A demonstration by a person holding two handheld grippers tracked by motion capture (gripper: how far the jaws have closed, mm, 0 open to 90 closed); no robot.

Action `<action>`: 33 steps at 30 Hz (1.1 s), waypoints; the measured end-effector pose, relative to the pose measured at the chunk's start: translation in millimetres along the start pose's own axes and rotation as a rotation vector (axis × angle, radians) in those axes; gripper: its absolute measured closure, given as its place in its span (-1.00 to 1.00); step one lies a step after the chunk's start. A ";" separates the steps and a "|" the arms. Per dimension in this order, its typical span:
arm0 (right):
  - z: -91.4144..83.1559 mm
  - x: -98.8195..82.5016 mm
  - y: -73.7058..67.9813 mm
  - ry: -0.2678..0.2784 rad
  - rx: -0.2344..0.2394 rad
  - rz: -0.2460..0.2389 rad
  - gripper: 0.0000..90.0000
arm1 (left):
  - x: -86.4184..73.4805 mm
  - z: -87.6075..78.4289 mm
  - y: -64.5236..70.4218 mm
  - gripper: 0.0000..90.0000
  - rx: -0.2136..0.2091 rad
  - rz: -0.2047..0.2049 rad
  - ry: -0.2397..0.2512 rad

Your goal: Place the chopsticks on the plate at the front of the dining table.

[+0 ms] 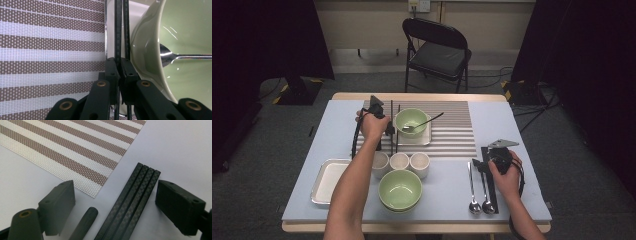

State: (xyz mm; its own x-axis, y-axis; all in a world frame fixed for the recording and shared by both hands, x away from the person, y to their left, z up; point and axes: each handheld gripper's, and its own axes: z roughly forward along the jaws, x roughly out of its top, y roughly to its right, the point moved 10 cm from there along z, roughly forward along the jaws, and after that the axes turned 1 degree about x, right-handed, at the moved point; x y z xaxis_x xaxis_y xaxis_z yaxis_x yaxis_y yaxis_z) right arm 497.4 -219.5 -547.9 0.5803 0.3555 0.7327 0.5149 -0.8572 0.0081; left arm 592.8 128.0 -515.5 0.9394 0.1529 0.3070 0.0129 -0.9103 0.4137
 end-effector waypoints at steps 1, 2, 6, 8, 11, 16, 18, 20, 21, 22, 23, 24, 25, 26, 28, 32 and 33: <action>0.0 0.0 0.0 0.000 0.000 0.000 -0.66 | -0.7 -0.3 -0.9 0.91 0.000 0.008 -0.010; -0.1 -0.1 0.1 -0.001 -0.001 -0.001 -0.66 | -0.4 0.4 -0.2 0.91 -0.006 0.006 -0.006; 0.1 0.1 -0.3 0.002 0.001 0.001 -0.66 | -0.3 1.8 -0.7 0.91 -0.005 0.009 -0.010; 0.1 0.1 -0.3 0.002 0.000 0.000 -0.66 | -0.1 2.5 -1.0 0.91 -0.005 0.009 -0.012; 0.1 0.2 -0.3 0.003 0.000 0.000 -0.66 | 1.4 4.2 0.0 0.91 -0.008 0.010 -0.005; 0.1 0.1 -0.3 0.002 0.001 0.000 -0.66 | 1.0 4.9 0.3 0.91 -0.003 0.006 -0.009; 0.1 0.1 -0.3 0.002 0.000 0.000 -0.66 | 0.5 4.8 0.2 0.91 -0.007 0.009 -0.015; 0.0 0.1 -0.1 0.001 -0.002 0.000 -0.66 | 0.8 5.1 0.1 0.91 -0.005 0.009 -0.012; 0.1 0.2 -0.3 0.002 0.000 0.000 -0.66 | 0.6 4.7 0.0 0.91 -0.005 0.013 -0.016; 0.1 0.1 -0.3 0.002 0.001 0.000 -0.66 | 0.8 4.6 -0.1 0.91 -0.005 0.015 -0.016; 0.1 0.2 -0.3 0.002 0.001 0.000 -0.66 | 0.8 4.8 0.3 0.91 -0.007 0.010 -0.016; 0.1 0.2 -0.3 0.002 0.000 0.000 -0.66 | 0.8 5.0 0.2 0.91 -0.007 0.011 -0.015; 0.1 0.1 -0.3 0.002 0.000 0.000 -0.66 | 0.7 5.2 0.5 0.91 -0.007 0.008 -0.017; 0.1 0.2 -0.2 0.002 0.000 0.000 -0.66 | 0.6 5.5 0.9 0.91 -0.008 0.005 -0.016; 0.1 0.2 -0.2 0.002 0.001 0.000 -0.66 | 0.0 5.8 1.0 0.91 -0.008 0.017 -0.024; 0.1 0.1 -0.3 0.002 0.000 0.000 -0.66 | -0.4 6.5 0.6 0.90 -0.003 0.020 -0.027; 0.1 0.2 -0.3 0.002 0.000 0.000 -0.66 | -0.1 7.0 0.5 0.90 0.001 0.021 -0.023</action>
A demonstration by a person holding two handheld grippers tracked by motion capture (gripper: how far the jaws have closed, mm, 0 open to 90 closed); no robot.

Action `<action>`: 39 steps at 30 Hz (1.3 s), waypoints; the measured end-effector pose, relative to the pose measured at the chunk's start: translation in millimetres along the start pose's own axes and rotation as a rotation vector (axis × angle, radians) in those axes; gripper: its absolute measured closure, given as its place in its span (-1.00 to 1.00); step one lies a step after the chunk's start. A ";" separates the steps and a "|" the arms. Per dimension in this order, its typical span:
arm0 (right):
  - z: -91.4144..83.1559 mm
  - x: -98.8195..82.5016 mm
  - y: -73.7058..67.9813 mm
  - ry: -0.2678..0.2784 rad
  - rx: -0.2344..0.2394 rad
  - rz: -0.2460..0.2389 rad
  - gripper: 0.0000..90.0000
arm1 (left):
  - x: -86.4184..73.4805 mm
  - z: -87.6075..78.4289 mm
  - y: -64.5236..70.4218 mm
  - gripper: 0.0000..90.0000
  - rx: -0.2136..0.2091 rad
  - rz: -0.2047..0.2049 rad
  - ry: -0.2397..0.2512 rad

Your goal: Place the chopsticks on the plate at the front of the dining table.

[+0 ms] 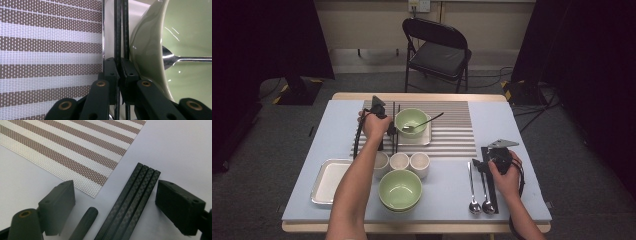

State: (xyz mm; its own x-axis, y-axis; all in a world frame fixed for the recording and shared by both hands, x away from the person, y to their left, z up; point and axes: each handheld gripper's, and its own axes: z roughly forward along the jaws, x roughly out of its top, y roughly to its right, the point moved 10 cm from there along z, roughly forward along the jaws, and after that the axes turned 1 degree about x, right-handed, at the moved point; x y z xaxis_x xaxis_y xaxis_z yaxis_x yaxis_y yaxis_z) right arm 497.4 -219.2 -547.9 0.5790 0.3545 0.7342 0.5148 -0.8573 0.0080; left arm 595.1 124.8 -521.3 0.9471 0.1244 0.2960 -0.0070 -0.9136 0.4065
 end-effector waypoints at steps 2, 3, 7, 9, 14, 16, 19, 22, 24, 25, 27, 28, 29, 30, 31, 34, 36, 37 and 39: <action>0.0 0.0 0.0 0.000 0.001 0.000 -0.66 | 0.3 0.5 0.7 0.89 -0.002 -0.005 0.004; 0.0 0.0 0.0 0.000 0.000 0.000 -0.66 | 0.1 0.4 0.4 0.89 -0.002 -0.002 0.002; 0.0 0.0 0.0 0.000 0.000 0.000 -0.66 | -0.4 0.6 0.8 0.89 -0.002 -0.010 -0.003; 0.0 0.0 0.0 0.000 0.000 0.000 -0.66 | -0.3 0.7 1.0 0.88 -0.002 -0.011 -0.002; 0.0 0.0 0.0 0.000 -0.001 -0.001 -0.66 | 0.7 -0.5 0.9 0.85 0.000 -0.005 0.008; 0.0 0.0 0.0 0.000 -0.001 -0.001 -0.66 | 1.4 -0.8 1.2 0.84 -0.001 -0.008 0.015; 0.0 0.0 0.0 0.000 0.000 0.000 -0.66 | 2.4 -1.1 1.5 0.83 -0.003 -0.013 0.029; 0.0 0.0 0.0 0.000 0.000 0.000 -0.66 | 2.1 -3.3 0.7 0.82 0.000 -0.007 0.027; 0.0 0.0 0.0 0.000 0.000 -0.001 -0.66 | 3.3 -4.4 1.0 0.78 0.002 -0.020 0.042; 0.0 0.0 0.0 0.000 -0.001 0.000 -0.66 | 2.6 -4.8 1.5 0.77 -0.006 -0.019 0.038; 0.0 0.0 0.0 0.000 0.000 0.000 -0.66 | 1.0 -6.2 0.0 0.78 0.002 -0.001 0.028; 0.0 0.0 0.0 0.000 0.000 0.000 -0.66 | 0.3 -5.9 0.3 0.79 -0.002 -0.001 0.025; 0.0 0.0 0.0 0.000 0.000 0.000 -0.66 | 0.0 -5.7 0.1 0.79 0.002 0.000 0.025; 0.0 0.0 0.0 0.000 0.000 0.000 -0.66 | 0.3 -5.2 0.7 0.81 0.006 -0.010 0.032; 0.0 0.0 -0.1 0.000 -0.001 0.000 -0.66 | -0.6 -5.2 0.8 0.82 0.004 -0.005 0.025; 0.0 0.0 0.0 0.001 -0.001 -0.001 -0.66 | -0.5 -4.4 0.7 0.89 0.015 0.006 0.027; 0.0 0.0 0.0 0.001 -0.001 -0.002 -0.66 | -0.3 -3.7 1.4 0.90 0.013 -0.001 0.029; 0.0 0.0 0.0 0.000 -0.001 0.000 -0.66 | 0.0 -3.6 1.6 0.90 0.011 -0.003 0.030; 0.0 0.0 0.0 0.000 -0.001 0.000 -0.66 | 0.5 -3.6 1.1 0.91 0.012 -0.004 0.033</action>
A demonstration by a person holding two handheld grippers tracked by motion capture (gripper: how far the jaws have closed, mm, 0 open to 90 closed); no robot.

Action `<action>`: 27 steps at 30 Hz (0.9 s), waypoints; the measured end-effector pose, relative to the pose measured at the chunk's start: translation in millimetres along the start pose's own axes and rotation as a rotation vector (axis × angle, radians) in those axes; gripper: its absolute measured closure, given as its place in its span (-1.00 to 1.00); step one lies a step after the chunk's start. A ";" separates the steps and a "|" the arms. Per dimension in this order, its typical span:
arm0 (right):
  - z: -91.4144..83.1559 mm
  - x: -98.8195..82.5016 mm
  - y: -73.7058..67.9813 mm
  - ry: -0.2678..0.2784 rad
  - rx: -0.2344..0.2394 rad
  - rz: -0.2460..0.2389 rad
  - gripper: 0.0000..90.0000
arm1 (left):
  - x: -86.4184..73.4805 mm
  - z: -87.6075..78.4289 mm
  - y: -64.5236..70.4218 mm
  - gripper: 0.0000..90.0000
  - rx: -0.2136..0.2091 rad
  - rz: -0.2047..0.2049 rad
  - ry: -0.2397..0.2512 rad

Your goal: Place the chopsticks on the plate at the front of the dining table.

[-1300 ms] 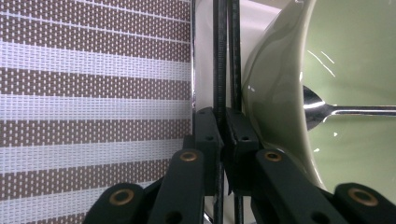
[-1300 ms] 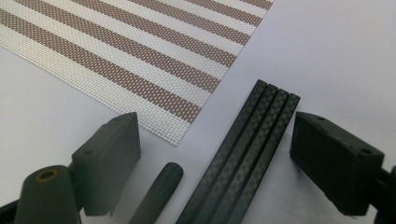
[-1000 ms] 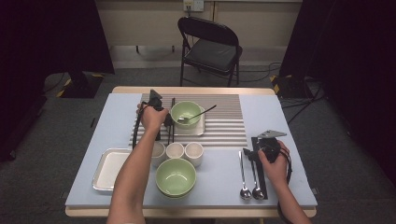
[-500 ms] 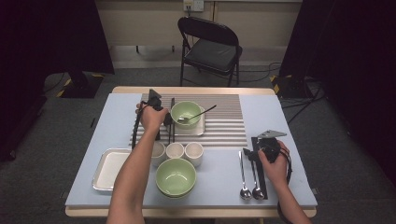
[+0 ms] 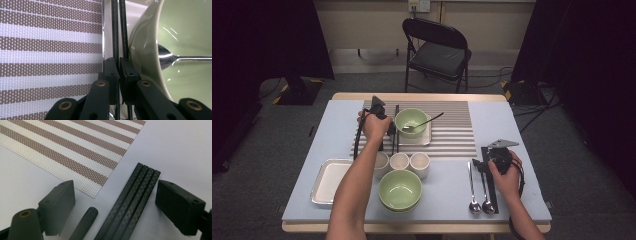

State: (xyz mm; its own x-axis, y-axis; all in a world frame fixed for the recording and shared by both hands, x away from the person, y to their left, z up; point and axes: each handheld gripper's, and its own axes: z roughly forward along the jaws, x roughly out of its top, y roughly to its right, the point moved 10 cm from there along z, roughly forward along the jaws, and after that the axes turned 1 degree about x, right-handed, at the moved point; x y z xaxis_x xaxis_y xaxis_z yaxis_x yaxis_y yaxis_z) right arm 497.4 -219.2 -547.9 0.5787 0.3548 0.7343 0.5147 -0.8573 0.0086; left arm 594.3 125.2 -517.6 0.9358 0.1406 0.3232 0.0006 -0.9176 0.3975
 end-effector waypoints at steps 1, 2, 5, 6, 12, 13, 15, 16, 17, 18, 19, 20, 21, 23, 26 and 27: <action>0.0 0.0 0.0 0.000 0.000 0.000 -0.66 | 0.1 0.1 -0.1 0.91 -0.004 0.002 0.000; 0.0 0.0 0.0 0.000 0.000 -0.001 -0.66 | 0.6 0.3 0.7 0.90 -0.005 -0.011 0.005; 0.0 0.0 0.0 0.000 0.000 0.000 -0.66 | 1.8 0.5 -0.8 0.91 -0.001 -0.001 0.009; 0.0 0.0 0.0 0.000 0.000 0.000 -0.66 | 1.8 0.5 -0.8 0.91 -0.001 -0.001 0.009; 0.0 0.0 0.0 0.000 0.001 0.000 -0.66 | 2.4 2.3 2.1 0.91 -0.007 -0.006 0.016; 0.0 0.0 0.0 0.000 0.000 0.000 -0.66 | 2.1 2.1 2.0 0.91 -0.005 -0.004 0.013; 0.0 0.0 0.0 0.000 0.000 -0.001 -0.66 | 2.4 2.3 2.6 0.91 -0.010 -0.008 0.015; 0.0 0.0 0.0 0.000 0.000 0.000 -0.66 | 2.6 2.3 2.2 0.91 -0.009 -0.007 0.016; 0.0 0.0 0.0 0.000 0.000 0.000 -0.66 | 2.8 2.3 1.6 0.91 -0.009 -0.003 0.018; 0.1 0.0 0.0 0.000 0.000 0.000 -0.66 | 2.9 2.3 1.4 0.91 -0.007 -0.003 0.019; 0.0 0.0 0.0 0.000 0.000 0.000 -0.66 | 2.7 2.4 2.4 0.91 -0.009 -0.009 0.018; 0.0 0.0 0.0 0.000 0.000 0.000 -0.66 | 2.6 2.2 2.2 0.91 -0.007 -0.003 0.017; 0.0 0.0 0.0 0.000 0.000 0.000 -0.66 | 2.6 2.2 1.9 0.91 -0.003 -0.004 0.017; 0.0 0.0 0.0 0.000 0.000 0.000 -0.66 | 3.0 2.6 2.7 0.90 -0.009 -0.012 0.022; 0.0 0.0 0.0 0.000 0.001 0.000 -0.66 | 3.3 2.3 1.6 0.90 -0.009 0.000 0.021; 0.0 0.0 0.0 0.000 0.000 0.000 -0.66 | 3.3 2.4 1.5 0.90 -0.009 -0.001 0.020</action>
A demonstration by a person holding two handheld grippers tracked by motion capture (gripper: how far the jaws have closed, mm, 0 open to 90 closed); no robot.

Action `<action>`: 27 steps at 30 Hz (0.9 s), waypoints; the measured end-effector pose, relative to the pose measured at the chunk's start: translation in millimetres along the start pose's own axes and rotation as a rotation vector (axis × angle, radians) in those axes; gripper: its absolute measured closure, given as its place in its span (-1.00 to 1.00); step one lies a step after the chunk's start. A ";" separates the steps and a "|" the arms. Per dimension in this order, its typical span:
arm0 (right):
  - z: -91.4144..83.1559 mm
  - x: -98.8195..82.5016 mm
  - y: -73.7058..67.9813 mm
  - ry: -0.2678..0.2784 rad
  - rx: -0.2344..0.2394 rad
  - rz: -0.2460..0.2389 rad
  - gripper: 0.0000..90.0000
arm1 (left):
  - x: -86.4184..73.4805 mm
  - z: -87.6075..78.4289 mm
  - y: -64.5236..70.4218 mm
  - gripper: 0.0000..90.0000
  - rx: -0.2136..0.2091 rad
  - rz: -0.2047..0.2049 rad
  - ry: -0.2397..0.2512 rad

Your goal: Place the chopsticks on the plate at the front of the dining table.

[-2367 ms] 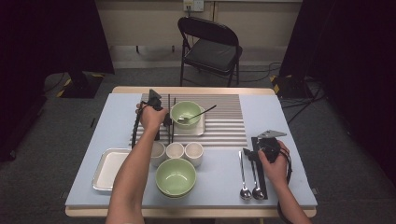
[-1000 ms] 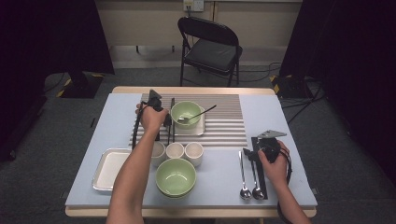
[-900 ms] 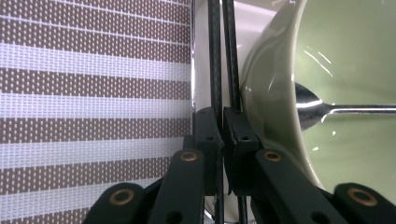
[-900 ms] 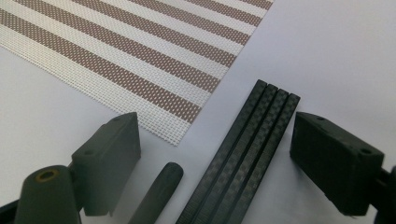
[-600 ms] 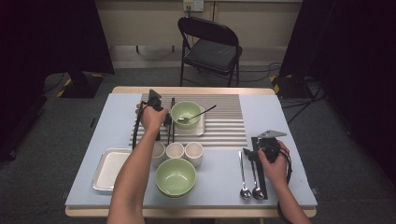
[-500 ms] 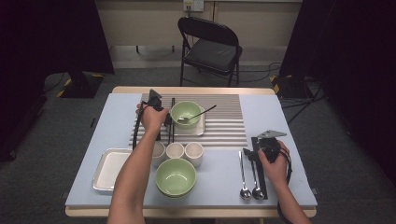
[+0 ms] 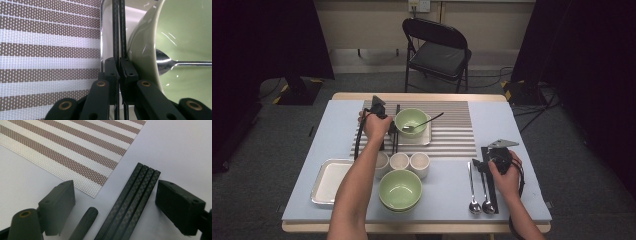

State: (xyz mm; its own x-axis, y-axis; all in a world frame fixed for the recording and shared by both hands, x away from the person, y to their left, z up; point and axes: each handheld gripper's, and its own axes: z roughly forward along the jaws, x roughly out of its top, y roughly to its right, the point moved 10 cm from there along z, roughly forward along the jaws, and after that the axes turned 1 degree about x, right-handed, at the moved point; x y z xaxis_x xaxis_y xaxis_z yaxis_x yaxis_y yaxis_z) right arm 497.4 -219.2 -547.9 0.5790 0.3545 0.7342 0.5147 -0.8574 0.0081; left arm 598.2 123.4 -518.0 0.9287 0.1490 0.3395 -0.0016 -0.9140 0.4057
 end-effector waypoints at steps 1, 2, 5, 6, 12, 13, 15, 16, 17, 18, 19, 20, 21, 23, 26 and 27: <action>0.0 0.0 0.0 0.000 0.000 0.000 -0.66 | 0.1 0.0 0.1 0.90 -0.001 0.000 0.000; 0.0 0.0 0.0 0.000 0.000 0.000 -0.66 | 0.4 0.0 -0.3 0.90 0.001 0.002 0.002; 0.0 0.0 0.0 0.000 0.000 0.000 -0.66 | 0.3 0.3 -0.3 0.90 0.000 0.000 0.002; 0.0 0.0 0.0 0.000 0.000 0.000 -0.66 | 0.3 0.4 -0.3 0.90 -0.002 0.000 0.001; 0.0 0.0 0.0 0.000 0.000 0.000 -0.66 | 1.7 0.8 -0.1 0.91 -0.003 -0.012 0.010; 0.0 0.0 0.0 0.000 0.000 0.000 -0.66 | 1.7 0.8 -0.1 0.91 -0.003 -0.011 0.010; 0.0 0.0 0.0 0.000 0.000 0.000 -0.66 | 1.8 0.8 -0.1 0.91 -0.004 -0.012 0.009; 0.0 0.0 0.0 0.000 0.000 0.000 -0.66 | 1.8 0.9 -0.1 0.91 -0.005 -0.012 0.010; 0.0 0.0 0.0 0.000 0.000 0.000 -0.66 | 1.8 0.8 -0.1 0.91 -0.004 -0.011 0.010; 0.0 0.0 0.0 0.000 0.000 0.000 -0.66 | 1.8 0.9 0.0 0.91 -0.005 -0.012 0.010; 0.0 0.0 0.0 0.000 0.000 0.000 -0.66 | 1.9 0.9 -0.1 0.91 -0.004 -0.012 0.010; 0.0 0.0 0.0 0.000 0.000 0.000 -0.66 | 1.9 0.8 -0.1 0.91 -0.005 -0.010 0.010; 0.0 0.0 0.0 0.000 0.000 0.000 -0.66 | 1.8 0.7 -0.1 0.91 -0.007 -0.011 0.010; 0.0 0.0 0.0 0.000 0.000 0.000 -0.66 | 1.0 0.3 0.3 0.91 -0.012 -0.012 0.004; 0.0 0.0 0.0 0.000 0.000 0.000 -0.66 | 0.4 -0.8 -0.4 0.91 -0.010 -0.002 -0.001; 0.0 0.0 0.0 0.000 0.000 0.000 -0.66 | 0.3 -1.1 -0.2 0.91 -0.012 -0.001 -0.002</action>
State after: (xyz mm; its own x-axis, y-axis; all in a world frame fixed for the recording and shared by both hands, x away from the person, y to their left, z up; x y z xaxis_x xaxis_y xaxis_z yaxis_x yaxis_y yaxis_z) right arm 497.4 -219.2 -547.9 0.5791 0.3545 0.7342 0.5147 -0.8573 0.0079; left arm 598.1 124.0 -517.0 0.9295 0.1489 0.3375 -0.0055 -0.9092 0.4163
